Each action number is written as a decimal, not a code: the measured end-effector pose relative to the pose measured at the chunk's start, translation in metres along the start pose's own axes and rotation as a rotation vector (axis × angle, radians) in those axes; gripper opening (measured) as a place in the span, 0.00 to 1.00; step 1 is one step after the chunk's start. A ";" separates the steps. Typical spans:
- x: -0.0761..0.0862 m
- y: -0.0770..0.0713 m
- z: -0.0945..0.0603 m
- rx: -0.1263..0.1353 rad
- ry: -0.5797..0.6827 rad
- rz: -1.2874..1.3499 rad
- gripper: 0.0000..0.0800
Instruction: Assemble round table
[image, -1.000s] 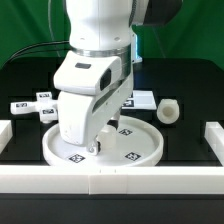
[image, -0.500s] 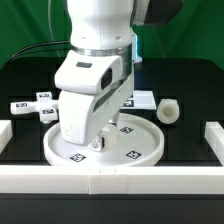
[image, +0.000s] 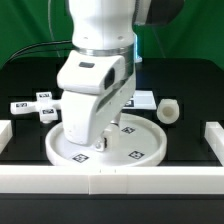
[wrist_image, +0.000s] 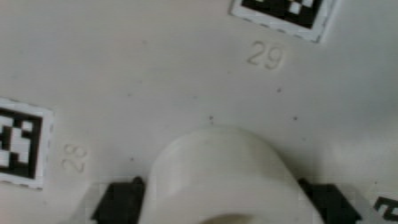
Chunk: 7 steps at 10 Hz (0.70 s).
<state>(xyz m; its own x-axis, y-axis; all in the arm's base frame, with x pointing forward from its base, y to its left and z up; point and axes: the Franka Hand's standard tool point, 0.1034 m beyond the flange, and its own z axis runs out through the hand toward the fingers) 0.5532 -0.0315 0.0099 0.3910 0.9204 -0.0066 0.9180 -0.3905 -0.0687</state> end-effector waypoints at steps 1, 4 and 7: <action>0.010 0.000 0.000 -0.003 0.006 -0.015 0.51; 0.037 -0.007 0.001 -0.007 0.012 -0.058 0.51; 0.058 -0.012 0.001 -0.010 0.012 -0.076 0.51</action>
Offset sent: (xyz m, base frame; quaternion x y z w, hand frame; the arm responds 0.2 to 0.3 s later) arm 0.0099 0.0316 -0.0041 -0.0074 -0.0051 -0.0341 0.9994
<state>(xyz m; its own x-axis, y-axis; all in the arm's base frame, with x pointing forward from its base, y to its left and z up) 0.5650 0.0265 0.0089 0.3206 0.9472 0.0105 0.9458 -0.3195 -0.0585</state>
